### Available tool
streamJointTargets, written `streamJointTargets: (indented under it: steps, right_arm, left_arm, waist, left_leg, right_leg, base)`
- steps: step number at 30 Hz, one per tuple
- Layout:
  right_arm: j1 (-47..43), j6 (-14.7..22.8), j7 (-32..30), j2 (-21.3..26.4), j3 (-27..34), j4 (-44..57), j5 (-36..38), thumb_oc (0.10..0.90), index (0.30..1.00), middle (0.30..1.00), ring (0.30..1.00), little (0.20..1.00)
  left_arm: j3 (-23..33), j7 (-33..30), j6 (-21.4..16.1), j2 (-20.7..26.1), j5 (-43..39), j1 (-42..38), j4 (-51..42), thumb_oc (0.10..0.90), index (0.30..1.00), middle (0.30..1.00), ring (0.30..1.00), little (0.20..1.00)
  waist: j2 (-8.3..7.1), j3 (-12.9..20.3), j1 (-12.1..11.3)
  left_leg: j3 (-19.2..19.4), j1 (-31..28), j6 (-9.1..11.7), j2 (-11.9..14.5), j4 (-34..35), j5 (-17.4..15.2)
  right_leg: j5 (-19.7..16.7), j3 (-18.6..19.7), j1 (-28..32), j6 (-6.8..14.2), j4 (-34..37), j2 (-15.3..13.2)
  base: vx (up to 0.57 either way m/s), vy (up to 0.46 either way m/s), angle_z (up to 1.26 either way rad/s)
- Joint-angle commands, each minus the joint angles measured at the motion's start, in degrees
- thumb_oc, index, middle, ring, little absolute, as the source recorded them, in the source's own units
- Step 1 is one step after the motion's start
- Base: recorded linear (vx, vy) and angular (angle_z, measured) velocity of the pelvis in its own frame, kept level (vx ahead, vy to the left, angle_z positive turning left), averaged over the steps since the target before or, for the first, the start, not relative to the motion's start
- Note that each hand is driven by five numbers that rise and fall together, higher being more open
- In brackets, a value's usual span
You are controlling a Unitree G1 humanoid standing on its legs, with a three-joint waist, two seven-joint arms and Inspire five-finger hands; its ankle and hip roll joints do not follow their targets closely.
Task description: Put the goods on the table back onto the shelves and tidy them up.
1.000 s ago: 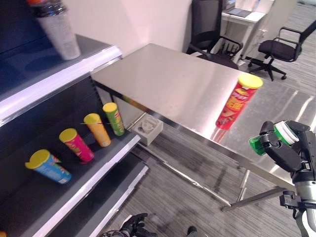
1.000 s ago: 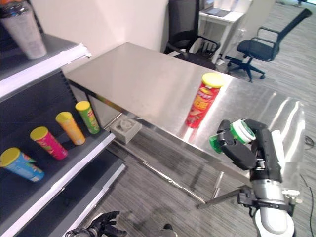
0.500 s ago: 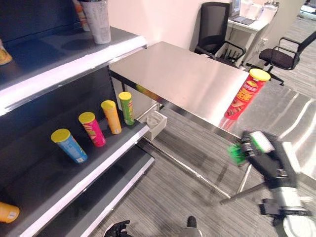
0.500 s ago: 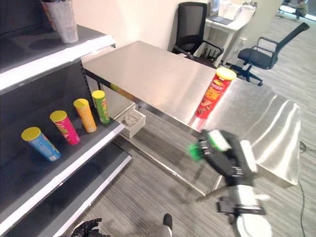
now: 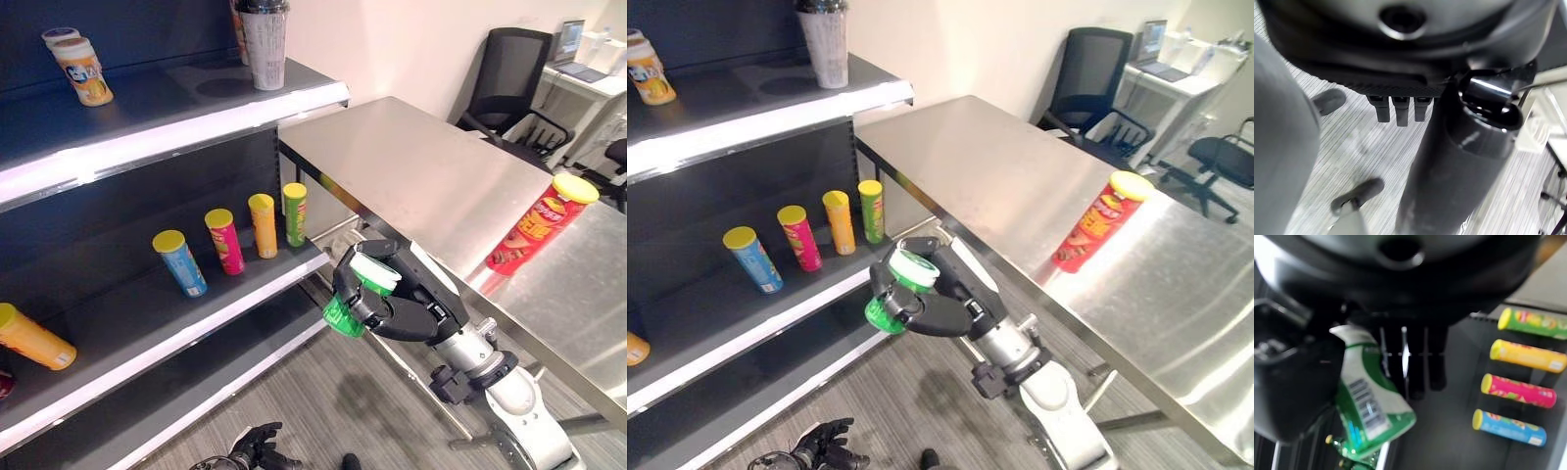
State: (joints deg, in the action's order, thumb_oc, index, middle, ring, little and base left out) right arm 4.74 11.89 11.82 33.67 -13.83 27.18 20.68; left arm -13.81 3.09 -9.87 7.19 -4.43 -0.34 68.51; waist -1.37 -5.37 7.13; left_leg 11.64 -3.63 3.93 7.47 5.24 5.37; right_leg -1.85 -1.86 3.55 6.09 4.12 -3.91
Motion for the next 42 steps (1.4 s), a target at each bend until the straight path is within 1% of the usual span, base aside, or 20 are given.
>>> streamJointTargets:
  steps: [1, 4, 6, 8, 10, 11, 13, 14, 17, 19, 20, 21, 25, 30, 31, 32, 34, 38, 39, 42]
  right_arm:
    - [-5.9, 5.4, -2.6, -3.4, 1.0, 4.5, 0.6, 0.4, 0.3, 0.3, 0.3, 0.3]
    - [-7.8, 6.1, -3.0, -3.3, 0.1, 3.9, 1.4, 0.4, 0.3, 0.3, 0.3, 0.3]
    - [-10.1, 6.4, -4.0, -2.8, -0.7, 3.0, 1.7, 0.4, 0.3, 0.3, 0.3, 0.3]
    - [-10.8, 6.5, -5.4, -2.8, -0.4, 2.6, -0.1, 0.4, 0.3, 0.3, 0.3, 0.3]
    - [-11.0, 6.5, -5.9, -3.0, -0.5, 2.4, -0.8, 0.4, 0.3, 0.3, 0.3, 0.3]
    - [-11.3, 6.7, -6.7, -3.4, -0.6, 2.3, -2.3, 0.4, 0.3, 0.3, 0.3, 0.3]
    - [-11.8, 6.6, -7.2, -3.8, -1.1, 2.0, -3.2, 0.4, 0.3, 0.3, 0.3, 0.3]
    - [-12.5, 6.4, -8.0, -4.5, -1.9, 1.4, -4.3, 0.4, 0.3, 0.3, 0.3, 0.3]
    - [-11.1, 6.4, -8.3, -4.4, -1.7, 1.4, -5.5, 0.4, 0.3, 0.3, 0.3, 0.3]
    - [-11.1, 6.4, -8.3, -4.4, -1.7, 1.4, -5.5, 0.4, 0.3, 0.3, 0.3, 0.3]
    - [-7.8, 6.3, -8.0, -4.2, -0.7, 3.0, -6.0, 0.4, 0.3, 0.3, 0.3, 0.3]
    - [-7.2, 6.0, -7.8, -4.2, -0.6, 3.1, -6.3, 0.4, 0.3, 0.3, 0.3, 0.3]
    - [-6.5, 5.4, -7.5, -5.3, -1.0, 3.3, -7.4, 0.4, 0.3, 0.3, 0.3, 0.3]
    - [-6.0, 4.7, -7.2, -6.3, -1.0, 3.2, -9.8, 0.4, 0.3, 0.3, 0.3, 0.3]
    - [-6.0, 4.7, -7.2, -6.3, -1.0, 3.2, -9.8, 0.4, 0.3, 0.3, 0.3, 0.3]
    - [-5.1, 4.7, -7.3, -6.7, -0.7, 3.7, -10.3, 0.4, 0.3, 0.3, 0.3, 0.3]
    - [-4.4, 5.1, -7.3, -7.4, -0.6, 3.8, -10.2, 0.4, 0.3, 0.3, 0.3, 0.3]
    - [-3.4, 5.5, -6.6, -6.4, 0.7, 5.3, -9.3, 0.4, 0.3, 0.3, 0.3, 0.3]
    - [-2.7, 5.7, -6.8, -6.4, 1.7, 5.0, -9.5, 0.4, 0.3, 0.3, 0.3, 0.3]
    - [-1.3, 6.4, -7.2, -6.0, 2.7, 5.8, -8.5, 0.4, 0.3, 0.3, 0.3, 0.3]
  left_arm:
    - [2.3, -1.2, -1.6, 1.9, -1.8, -0.7, 1.8, 0.8, 0.9, 0.9, 0.9, 0.9]
    - [3.0, -2.5, -1.7, 2.0, -3.2, -0.9, 1.4, 0.8, 0.9, 0.9, 0.9, 0.9]
    - [2.1, -3.1, -1.7, 2.0, -4.2, -1.5, -0.3, 0.8, 0.9, 0.9, 0.9, 0.9]
    - [2.0, -3.6, -1.7, 2.2, -5.6, -1.7, -1.9, 0.8, 0.9, 0.9, 0.9, 0.9]
    - [2.2, -3.4, -1.8, 2.2, -6.8, -1.6, -2.2, 0.8, 0.9, 0.9, 0.9, 0.9]
    - [3.6, -3.5, -1.8, 2.4, -8.7, -0.9, -2.2, 0.8, 0.9, 0.9, 0.9, 0.9]
    - [4.2, -3.6, -1.5, 2.3, -9.7, -0.6, -1.9, 0.8, 0.9, 0.9, 0.9, 0.9]
    - [5.5, -4.0, -1.1, 2.2, -11.3, -0.6, -1.0, 0.8, 0.9, 0.9, 0.9, 0.9]
    - [5.9, -4.6, -1.1, 2.2, -11.1, -0.9, -0.4, 0.8, 0.9, 0.9, 0.9, 0.9]
    - [5.9, -4.7, -1.1, 2.2, -11.1, -0.8, -0.4, 0.8, 0.9, 0.9, 0.9, 0.9]
    - [6.5, -4.8, -1.2, 1.4, -10.8, -0.1, -0.1, 0.8, 0.9, 0.9, 0.9, 0.9]
    - [6.7, -4.7, -1.1, 1.4, -10.7, 0.0, 0.1, 0.8, 0.9, 0.9, 0.9, 0.9]
    - [6.7, -4.9, -1.2, 1.9, -9.6, -0.5, 0.4, 0.8, 0.9, 0.9, 0.9, 0.9]
    - [5.0, -4.8, -1.2, 3.0, -5.6, -1.5, -0.5, 0.8, 0.9, 0.9, 0.9, 0.9]
    - [5.0, -4.8, -1.2, 3.0, -5.6, -1.5, -0.5, 0.8, 0.9, 0.9, 0.9, 0.9]
    - [4.9, -4.7, -1.0, 3.8, -5.5, -1.5, -0.9, 0.8, 0.9, 0.9, 0.9, 0.9]
    - [5.2, -4.9, -0.9, 4.3, -5.1, -1.5, -0.8, 0.8, 0.9, 0.9, 0.9, 0.9]
    - [4.5, -3.6, -1.2, 4.5, -3.8, -0.7, 0.2, 0.8, 0.9, 0.9, 0.9, 0.9]
    - [4.4, -3.4, -1.3, 4.5, -2.7, -0.2, 0.3, 0.8, 0.9, 0.9, 0.9, 0.9]
    - [6.8, -4.0, -1.5, 4.4, -3.9, 0.4, 1.5, 0.8, 0.9, 0.9, 0.9, 0.9]
  waist:
    - [-2.67, 0.9, -1.4]
    - [-2.58, 0.1, -1.8]
    - [-3.3, -2.2, -2.9]
    - [-3.38, -3.2, -3.6]
    - [-3.49, -3.2, -3.8]
    - [-3.54, -2.5, -4.5]
    - [-3.55, -2.1, -4.8]
    - [-3.01, -1.7, -5.6]
    - [-2.51, -1.2, -6.0]
    - [-2.51, -1.2, -6.0]
    - [-0.48, 0.3, -5.4]
    - [-0.35, 0.7, -5.1]
    - [-1.22, 1.0, -4.8]
    - [-2.53, -0.3, -4.5]
    - [-2.54, -0.2, -4.5]
    - [-2.32, -1.8, -3.8]
    - [-1.67, -2.4, -3.4]
    - [-1.46, -2.1, -2.4]
    - [-1.64, -2.0, -1.9]
    - [-2.49, -0.9, -2.2]
  left_leg:
    - [2.0, -5.9, -3.3, -6.5, -0.3, -10.0]
    - [1.4, -4.1, -2.6, -6.1, -5.2, -11.4]
    - [0.8, 1.4, 0.0, -5.4, -17.3, -11.6]
    - [-0.7, 5.5, 1.5, -4.0, -23.3, -9.8]
    - [-0.6, 6.3, 1.5, -3.2, -22.7, -9.8]
    - [0.1, 6.0, 1.0, -1.4, -17.9, -10.5]
    - [-0.1, 5.9, 1.3, -0.4, -15.3, -8.6]
    - [-1.5, 7.3, 2.3, 3.3, -8.9, -2.9]
    - [-0.5, 8.7, 3.6, 7.0, -2.7, 1.7]
    - [-0.4, 8.5, 3.6, 7.0, -2.4, 1.8]
    - [0.7, 6.3, 4.5, 7.0, -0.8, 1.7]
    - [0.7, 5.9, 4.4, 6.2, -0.7, 1.3]
    - [2.9, 4.3, 3.0, 3.7, -0.4, 0.1]
    - [5.4, 1.0, -1.4, -2.1, -0.2, -3.9]
    - [5.5, 1.2, -1.4, -2.1, -0.2, -3.7]
    - [5.0, 0.5, -2.5, -3.1, -0.2, -4.1]
    - [5.2, -0.1, -2.7, -3.0, -0.2, -4.8]
    - [5.6, -0.7, -2.3, -3.2, -0.2, -5.8]
    - [5.3, -1.0, -2.1, -3.3, -0.2, -6.1]
    - [5.6, -2.0, -1.7, -3.1, -0.2, -6.4]
  right_leg:
    - [-3.5, -2.7, -4.7, 0.7, -2.2, 0.8]
    - [-2.9, -3.3, -4.0, 0.2, -1.8, 0.8]
    - [-2.4, -4.6, -2.0, -1.4, -0.9, -0.1]
    - [-1.7, -6.1, -0.6, -2.3, -0.4, -0.6]
    - [-1.5, -6.7, -0.1, -2.1, -0.1, -1.1]
    - [-0.8, -7.3, 0.3, -1.4, -0.1, -2.0]
    - [-0.3, -7.3, 0.2, -1.2, -0.3, -2.4]
    - [1.0, -7.2, 0.5, -1.1, -0.5, -2.7]
    - [2.4, -7.2, 1.8, -0.3, 0.0, -3.3]
    - [2.4, -7.2, 1.8, -0.3, 0.0, -3.3]
    - [2.3, -7.2, 2.9, 0.4, 0.1, -4.2]
    - [1.7, -7.0, 2.9, 0.7, 0.1, -5.1]
    - [0.1, -5.4, 1.8, 2.2, -0.7, -8.0]
    - [-4.3, -3.1, -2.9, 4.4, -11.0, -13.3]
    - [-4.5, -3.0, -3.1, 4.4, -10.9, -13.2]
    - [-8.0, -1.8, -6.2, 3.8, -17.9, -13.4]
    - [-7.2, -2.8, -8.0, 3.4, -20.4, -12.7]
    - [-3.7, -5.6, -8.4, 2.4, -13.2, -8.2]
    - [-4.1, -4.8, -8.8, 3.4, -11.3, -7.8]
    - [-4.8, -1.9, -6.4, 3.4, -4.4, -6.2]
  base:
    - [0.16, -0.114, 0.14]
    - [0.08, -0.089, 0.24]
    - [0.03, -0.079, 0.43]
    - [0.05, -0.021, 0.73]
    - [0.09, 0.065, 0.61]
    - [0.14, 0.142, 0.46]
    - [0.15, 0.169, 0.13]
    - [0.17, 0.192, -0.04]
    - [0.18, 0.213, 0.03]
    - [0.13, 0.197, 0.0]
    - [0.25, 0.411, -0.03]
    - [0.31, 0.509, -0.09]
    - [0.11, 0.276, -0.2]
    - [0.07, 0.291, -0.24]
    - [-0.01, 0.232, -0.06]
    - [-0.02, 0.152, -0.03]
    - [0.03, 0.177, 0.07]
    - [0.07, 0.027, -0.03]
    - [0.09, -0.056, -0.06]
    - [0.11, -0.109, 0.2]
